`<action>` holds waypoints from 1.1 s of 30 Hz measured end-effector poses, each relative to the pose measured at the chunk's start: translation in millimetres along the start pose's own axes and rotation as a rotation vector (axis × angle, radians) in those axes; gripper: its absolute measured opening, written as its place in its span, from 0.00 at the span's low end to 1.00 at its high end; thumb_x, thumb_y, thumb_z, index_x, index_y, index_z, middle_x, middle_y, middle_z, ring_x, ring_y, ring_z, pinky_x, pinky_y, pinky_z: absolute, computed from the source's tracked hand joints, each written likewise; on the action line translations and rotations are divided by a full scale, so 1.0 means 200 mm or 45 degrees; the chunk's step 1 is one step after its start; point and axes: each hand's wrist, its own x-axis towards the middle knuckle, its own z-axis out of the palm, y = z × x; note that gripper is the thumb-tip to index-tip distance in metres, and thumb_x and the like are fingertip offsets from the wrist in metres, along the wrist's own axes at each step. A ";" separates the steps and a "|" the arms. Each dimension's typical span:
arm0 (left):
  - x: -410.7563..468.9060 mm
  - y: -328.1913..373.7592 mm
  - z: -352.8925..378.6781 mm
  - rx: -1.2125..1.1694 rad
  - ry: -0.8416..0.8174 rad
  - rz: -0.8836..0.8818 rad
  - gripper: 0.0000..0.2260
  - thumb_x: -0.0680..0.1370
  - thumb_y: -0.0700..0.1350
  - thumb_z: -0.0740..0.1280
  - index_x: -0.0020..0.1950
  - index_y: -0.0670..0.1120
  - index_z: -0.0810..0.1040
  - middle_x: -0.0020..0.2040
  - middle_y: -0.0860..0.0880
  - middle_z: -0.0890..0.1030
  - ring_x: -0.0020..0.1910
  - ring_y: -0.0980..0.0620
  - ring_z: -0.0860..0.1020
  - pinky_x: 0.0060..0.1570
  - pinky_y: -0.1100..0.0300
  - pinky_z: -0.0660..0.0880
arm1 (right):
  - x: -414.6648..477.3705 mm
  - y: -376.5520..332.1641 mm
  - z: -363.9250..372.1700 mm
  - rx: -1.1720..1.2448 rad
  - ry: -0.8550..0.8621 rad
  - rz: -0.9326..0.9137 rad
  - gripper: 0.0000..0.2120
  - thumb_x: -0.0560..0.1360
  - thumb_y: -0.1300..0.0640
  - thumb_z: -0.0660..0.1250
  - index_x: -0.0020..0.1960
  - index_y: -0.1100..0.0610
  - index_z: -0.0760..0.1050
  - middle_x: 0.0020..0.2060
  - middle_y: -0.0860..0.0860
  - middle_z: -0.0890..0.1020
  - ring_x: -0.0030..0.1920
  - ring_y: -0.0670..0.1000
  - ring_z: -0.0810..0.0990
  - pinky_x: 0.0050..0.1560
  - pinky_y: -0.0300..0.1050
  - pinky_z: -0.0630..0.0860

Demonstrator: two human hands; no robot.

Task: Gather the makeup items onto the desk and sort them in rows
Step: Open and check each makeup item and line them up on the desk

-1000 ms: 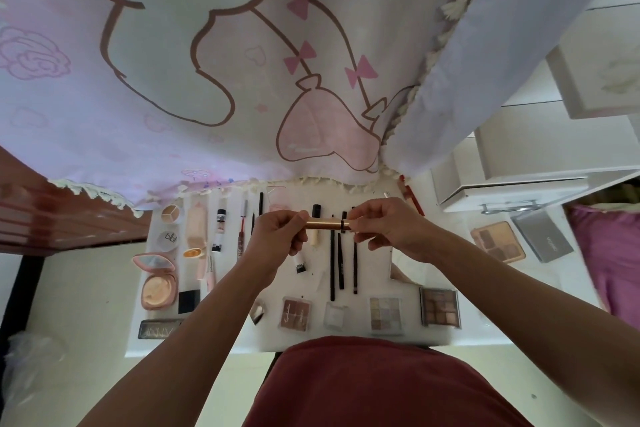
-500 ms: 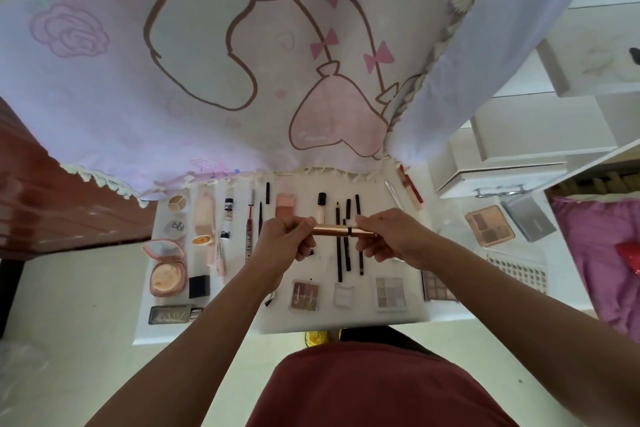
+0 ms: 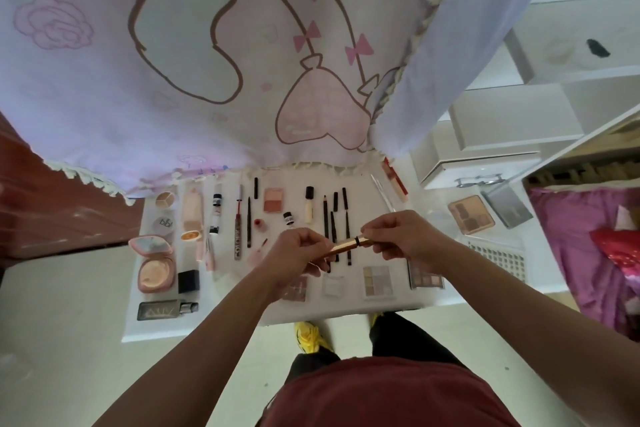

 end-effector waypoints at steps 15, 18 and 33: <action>0.21 0.06 0.35 0.153 -0.035 -0.072 0.07 0.78 0.39 0.68 0.54 0.38 0.81 0.41 0.44 0.84 0.36 0.53 0.78 0.35 0.65 0.74 | 0.25 -0.14 -0.44 -0.498 -0.399 0.094 0.13 0.78 0.56 0.69 0.52 0.68 0.79 0.36 0.59 0.85 0.34 0.54 0.82 0.29 0.39 0.76; 0.22 0.01 0.44 0.071 0.052 -0.077 0.07 0.77 0.38 0.69 0.54 0.38 0.82 0.41 0.43 0.84 0.36 0.52 0.78 0.37 0.63 0.75 | 0.29 -0.14 -0.51 -0.491 -0.507 0.071 0.11 0.76 0.62 0.70 0.56 0.67 0.78 0.41 0.62 0.84 0.39 0.56 0.82 0.36 0.42 0.78; 0.22 -0.06 0.54 -0.048 0.209 -0.116 0.08 0.75 0.37 0.70 0.53 0.40 0.83 0.46 0.40 0.85 0.41 0.55 0.81 0.38 0.68 0.74 | 0.41 -0.15 -0.59 -0.540 -0.584 0.017 0.10 0.70 0.74 0.71 0.50 0.66 0.79 0.46 0.70 0.82 0.49 0.70 0.82 0.53 0.64 0.77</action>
